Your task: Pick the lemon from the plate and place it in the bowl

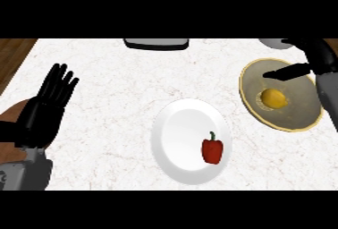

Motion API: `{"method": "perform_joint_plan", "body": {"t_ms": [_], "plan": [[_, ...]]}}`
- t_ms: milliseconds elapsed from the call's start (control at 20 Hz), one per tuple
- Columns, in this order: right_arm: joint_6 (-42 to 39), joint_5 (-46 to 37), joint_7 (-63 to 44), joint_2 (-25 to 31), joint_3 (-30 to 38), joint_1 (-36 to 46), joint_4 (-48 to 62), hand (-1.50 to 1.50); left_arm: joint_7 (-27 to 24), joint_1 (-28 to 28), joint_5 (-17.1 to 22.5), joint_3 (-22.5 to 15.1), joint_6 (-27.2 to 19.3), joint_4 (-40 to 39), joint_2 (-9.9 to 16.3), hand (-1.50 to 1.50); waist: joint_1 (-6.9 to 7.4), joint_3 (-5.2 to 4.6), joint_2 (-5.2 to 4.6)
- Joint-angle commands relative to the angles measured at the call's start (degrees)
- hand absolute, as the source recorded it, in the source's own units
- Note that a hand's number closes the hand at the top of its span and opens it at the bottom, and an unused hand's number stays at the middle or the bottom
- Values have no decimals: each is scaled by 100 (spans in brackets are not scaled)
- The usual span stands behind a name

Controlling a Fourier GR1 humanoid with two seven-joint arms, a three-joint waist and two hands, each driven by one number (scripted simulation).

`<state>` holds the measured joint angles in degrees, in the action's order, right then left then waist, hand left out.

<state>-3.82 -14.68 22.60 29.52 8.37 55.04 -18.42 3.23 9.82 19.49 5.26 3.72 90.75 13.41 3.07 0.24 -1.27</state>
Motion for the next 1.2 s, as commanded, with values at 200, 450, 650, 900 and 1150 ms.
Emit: {"method": "perform_joint_plan", "body": {"t_ms": [200,450,650,900,1150], "plan": [[-506,796,276,929,1006,28,663,-150,74,57,80,154,77,65,145,0,-8,-1,-12],[-959,983,563,1617,1278,-374,905,-150,-178,-48,150,244,252,-197,117,0,-47,1,-24],[-1717,1035,786,2207,1352,-780,1030,-150,25,153,19,146,13,-144,32,0,-115,6,-1],[-2271,1054,1160,2730,1422,-1247,1136,-150,-2,-92,21,95,131,27,50,0,-56,26,-26],[-2673,1007,1514,2838,1401,-1580,1163,-150,-107,-170,-19,66,89,52,-65,0,-36,28,-28]]}}
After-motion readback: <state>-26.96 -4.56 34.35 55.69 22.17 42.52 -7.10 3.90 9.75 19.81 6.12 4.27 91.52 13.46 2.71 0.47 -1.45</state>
